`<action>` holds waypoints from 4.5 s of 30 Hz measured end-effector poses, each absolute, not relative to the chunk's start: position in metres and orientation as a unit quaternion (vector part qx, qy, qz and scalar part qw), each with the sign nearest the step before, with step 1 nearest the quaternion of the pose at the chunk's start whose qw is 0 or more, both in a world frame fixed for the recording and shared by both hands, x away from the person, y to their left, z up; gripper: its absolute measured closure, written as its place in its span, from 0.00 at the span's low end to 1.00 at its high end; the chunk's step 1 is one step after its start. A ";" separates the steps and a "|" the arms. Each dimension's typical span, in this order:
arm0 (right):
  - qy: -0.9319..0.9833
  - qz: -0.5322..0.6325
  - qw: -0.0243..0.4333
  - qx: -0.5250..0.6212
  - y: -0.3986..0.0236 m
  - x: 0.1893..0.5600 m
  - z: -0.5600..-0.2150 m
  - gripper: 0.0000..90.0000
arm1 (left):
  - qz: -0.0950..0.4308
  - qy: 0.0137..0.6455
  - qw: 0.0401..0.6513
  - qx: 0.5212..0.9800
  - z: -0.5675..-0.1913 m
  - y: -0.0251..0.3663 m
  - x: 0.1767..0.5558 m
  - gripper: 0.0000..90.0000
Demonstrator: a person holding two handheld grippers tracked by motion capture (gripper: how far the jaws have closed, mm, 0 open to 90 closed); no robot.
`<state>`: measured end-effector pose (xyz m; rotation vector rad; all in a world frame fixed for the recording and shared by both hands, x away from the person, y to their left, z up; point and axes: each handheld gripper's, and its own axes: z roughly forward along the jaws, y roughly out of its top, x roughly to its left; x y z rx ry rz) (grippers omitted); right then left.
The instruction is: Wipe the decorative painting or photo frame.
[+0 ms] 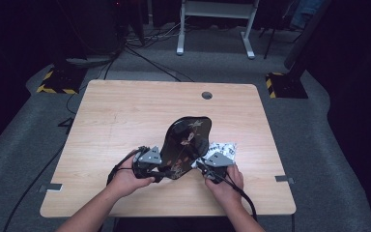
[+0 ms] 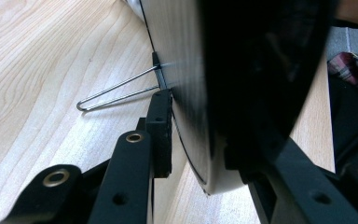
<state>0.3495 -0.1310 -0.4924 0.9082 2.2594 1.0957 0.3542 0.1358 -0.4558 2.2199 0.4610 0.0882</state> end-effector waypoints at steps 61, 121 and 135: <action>0.779 0.461 0.270 0.326 -0.170 0.338 -0.421 0.88 | 0.036 0.228 0.437 0.869 -0.459 0.141 0.359 0.88; 0.745 0.547 0.265 0.275 -0.100 0.377 -0.302 0.87 | 0.032 0.217 0.437 0.872 -0.459 0.140 0.360 0.87; 0.734 0.546 0.265 0.305 -0.119 0.384 -0.314 0.87 | 0.030 0.221 0.438 0.871 -0.460 0.140 0.360 0.87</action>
